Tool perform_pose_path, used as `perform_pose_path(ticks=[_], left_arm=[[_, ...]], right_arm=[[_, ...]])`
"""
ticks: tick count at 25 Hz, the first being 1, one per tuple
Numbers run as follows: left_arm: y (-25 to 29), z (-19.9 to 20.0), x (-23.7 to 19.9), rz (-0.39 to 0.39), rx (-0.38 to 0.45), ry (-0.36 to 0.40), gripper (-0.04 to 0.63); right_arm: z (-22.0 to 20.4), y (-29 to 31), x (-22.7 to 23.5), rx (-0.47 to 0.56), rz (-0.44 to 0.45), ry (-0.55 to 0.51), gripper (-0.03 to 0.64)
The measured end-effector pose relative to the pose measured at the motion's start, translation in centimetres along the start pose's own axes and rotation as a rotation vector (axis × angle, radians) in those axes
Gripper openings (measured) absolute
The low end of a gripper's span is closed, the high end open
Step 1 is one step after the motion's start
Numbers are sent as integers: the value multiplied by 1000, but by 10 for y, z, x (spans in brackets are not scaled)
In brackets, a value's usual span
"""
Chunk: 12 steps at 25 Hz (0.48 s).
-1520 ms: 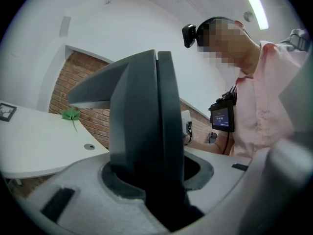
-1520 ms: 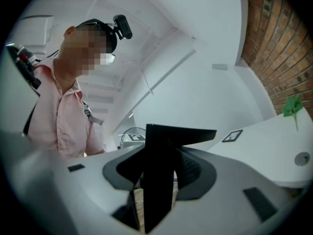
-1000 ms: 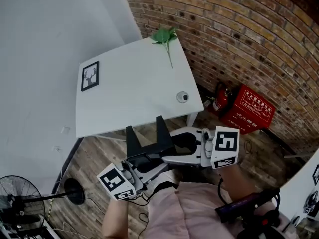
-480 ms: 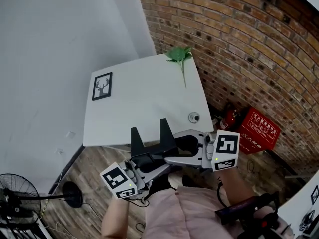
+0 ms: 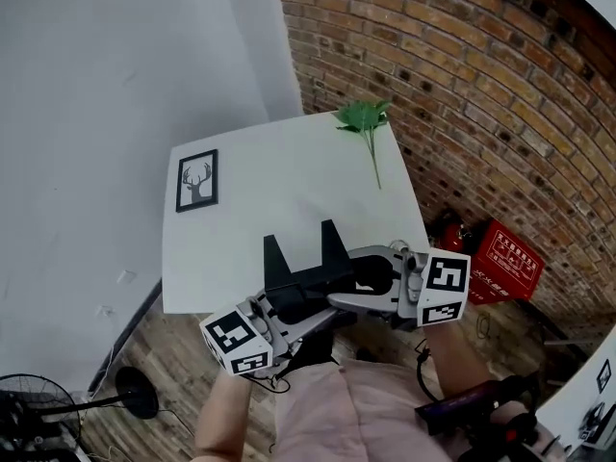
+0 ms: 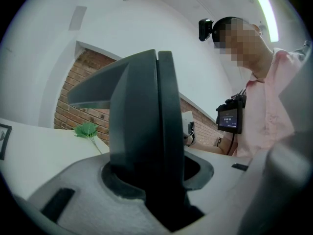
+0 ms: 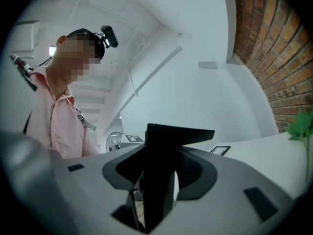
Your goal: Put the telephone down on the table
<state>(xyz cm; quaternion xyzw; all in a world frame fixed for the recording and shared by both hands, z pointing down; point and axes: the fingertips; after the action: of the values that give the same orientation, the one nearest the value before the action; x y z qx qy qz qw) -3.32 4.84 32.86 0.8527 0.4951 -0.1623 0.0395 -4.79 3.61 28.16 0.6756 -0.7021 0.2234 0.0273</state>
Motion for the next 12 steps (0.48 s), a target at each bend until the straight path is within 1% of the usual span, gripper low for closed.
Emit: perform_pose_path(ticks=[5, 12], left_arm=[[-6, 32, -51, -60, -4, 3, 172], [-12, 63, -95, -138, -13, 63, 172]], right_arm=[[18, 39, 42, 18, -60, -42, 186], [38, 74, 76, 43, -98, -123, 186]])
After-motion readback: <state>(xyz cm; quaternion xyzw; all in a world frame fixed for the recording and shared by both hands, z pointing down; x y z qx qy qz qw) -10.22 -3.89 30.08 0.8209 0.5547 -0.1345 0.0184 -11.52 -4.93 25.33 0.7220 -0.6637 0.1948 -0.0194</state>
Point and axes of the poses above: the fingertips, and each gripper's own axes: y forward along the fingers, x to its right, z out of its top, and after that the axes turned 12 degrees about x, right-handed
